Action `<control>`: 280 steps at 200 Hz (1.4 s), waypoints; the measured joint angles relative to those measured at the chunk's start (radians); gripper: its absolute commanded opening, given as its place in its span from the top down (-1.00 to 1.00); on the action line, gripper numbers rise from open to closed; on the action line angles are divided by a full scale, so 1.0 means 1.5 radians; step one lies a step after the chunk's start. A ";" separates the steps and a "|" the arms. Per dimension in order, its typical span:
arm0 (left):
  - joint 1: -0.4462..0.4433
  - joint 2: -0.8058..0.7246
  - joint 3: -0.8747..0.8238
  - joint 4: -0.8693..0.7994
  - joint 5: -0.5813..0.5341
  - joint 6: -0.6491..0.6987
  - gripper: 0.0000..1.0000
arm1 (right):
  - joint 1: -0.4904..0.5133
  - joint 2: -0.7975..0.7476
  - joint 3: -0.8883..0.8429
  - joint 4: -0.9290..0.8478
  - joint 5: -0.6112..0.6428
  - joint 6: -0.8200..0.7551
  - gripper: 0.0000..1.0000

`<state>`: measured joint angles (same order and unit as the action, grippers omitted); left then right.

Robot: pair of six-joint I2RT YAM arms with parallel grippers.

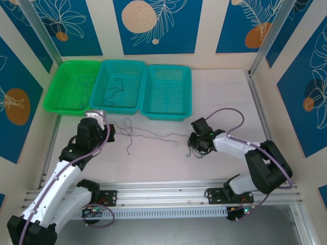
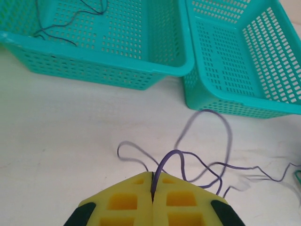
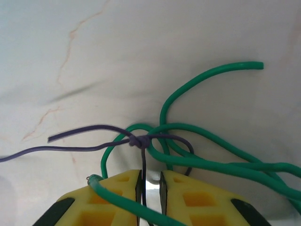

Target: Untangle the cables

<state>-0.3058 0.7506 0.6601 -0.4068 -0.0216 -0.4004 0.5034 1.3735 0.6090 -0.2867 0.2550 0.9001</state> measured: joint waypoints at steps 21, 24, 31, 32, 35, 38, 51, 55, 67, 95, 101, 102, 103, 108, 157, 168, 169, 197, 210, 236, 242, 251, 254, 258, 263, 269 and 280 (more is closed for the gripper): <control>0.002 -0.007 0.001 -0.002 0.021 0.000 1.00 | -0.006 -0.060 -0.018 -0.028 -0.001 -0.005 0.52; 0.002 -0.008 0.001 0.000 0.030 0.000 1.00 | -0.005 -0.069 -0.019 -0.032 -0.003 -0.010 0.51; 0.002 -0.010 -0.001 0.008 0.051 -0.001 1.00 | 0.001 -0.092 -0.019 -0.037 -0.008 -0.021 0.45; 0.003 -0.011 -0.001 0.009 0.053 -0.001 1.00 | 0.002 -0.094 -0.019 -0.037 -0.009 -0.022 0.44; 0.003 -0.012 -0.003 0.017 0.065 -0.001 1.00 | 0.006 -0.104 -0.018 -0.038 -0.013 -0.025 0.38; 0.003 -0.014 -0.005 0.022 0.077 -0.002 1.00 | 0.011 -0.112 -0.017 -0.039 -0.016 -0.033 0.32; 0.003 -0.016 -0.013 0.050 0.127 -0.006 1.00 | 0.040 -0.146 -0.006 -0.043 -0.030 -0.060 0.05; 0.003 -0.015 -0.015 0.058 0.142 -0.008 1.00 | 0.052 -0.153 -0.001 -0.044 -0.033 -0.069 0.02; 0.003 -0.011 -0.018 0.076 0.178 -0.008 1.00 | 0.090 -0.166 0.021 -0.044 -0.042 -0.104 -0.12; 0.003 -0.001 -0.018 0.095 0.242 -0.008 1.00 | 0.198 -0.164 0.083 -0.022 -0.048 -0.182 -0.15; 0.003 -0.001 -0.018 0.095 0.251 -0.008 1.00 | 0.219 -0.157 0.097 -0.012 -0.048 -0.201 -0.15; 0.003 -0.001 -0.018 0.096 0.253 -0.008 1.00 | 0.221 -0.155 0.098 -0.011 -0.048 -0.203 -0.16; 0.003 -0.001 -0.018 0.096 0.254 -0.008 1.00 | 0.224 -0.154 0.100 -0.010 -0.048 -0.205 -0.15; 0.003 -0.002 -0.018 0.097 0.260 -0.008 1.00 | 0.240 -0.143 0.112 -0.002 -0.048 -0.220 -0.15; 0.002 -0.020 -0.018 0.102 0.287 -0.008 1.00 | 0.275 0.007 0.187 0.092 -0.052 -0.331 -0.16; 0.002 -0.024 -0.018 0.102 0.292 -0.008 1.00 | 0.275 0.044 0.205 0.102 -0.054 -0.346 -0.15; 0.002 -0.024 -0.018 0.102 0.292 -0.008 1.00 | 0.275 0.047 0.207 0.102 -0.054 -0.347 -0.15; 0.002 -0.032 -0.018 0.101 0.297 -0.008 1.00 | 0.277 0.124 0.260 0.116 -0.069 -0.371 -0.02; 0.002 -0.037 -0.018 0.099 0.298 -0.008 1.00 | 0.279 0.143 0.276 0.122 -0.084 -0.377 0.15; 0.002 -0.048 -0.018 0.093 0.298 -0.008 1.00 | 0.284 0.160 0.287 0.137 -0.107 -0.376 0.83; 0.002 -0.049 -0.018 0.091 0.298 -0.008 1.00 | 0.284 0.161 0.287 0.137 -0.110 -0.372 0.96; 0.002 -0.051 -0.018 0.087 0.292 -0.008 1.00 | 0.285 0.160 0.287 0.137 -0.111 -0.373 1.00; 0.002 -0.051 -0.018 0.085 0.290 -0.008 1.00 | 0.285 0.160 0.287 0.137 -0.111 -0.363 1.00; 0.002 -0.052 -0.018 0.083 0.286 -0.008 1.00 | 0.285 0.160 0.287 0.138 -0.110 -0.365 1.00; 0.002 -0.052 -0.018 0.078 0.276 -0.008 1.00 | 0.285 0.159 0.285 0.140 -0.108 -0.363 1.00; 0.002 -0.053 -0.018 0.069 0.261 -0.008 1.00 | 0.285 0.155 0.278 0.146 -0.104 -0.357 1.00; 0.002 -0.055 -0.018 0.050 0.231 -0.008 1.00 | 0.284 0.136 0.253 0.154 -0.093 -0.346 1.00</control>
<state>-0.3031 0.6674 0.6338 -0.3321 0.3244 -0.4126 0.9295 1.5768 0.9882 -0.0559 0.1158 0.3805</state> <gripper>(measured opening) 0.043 0.062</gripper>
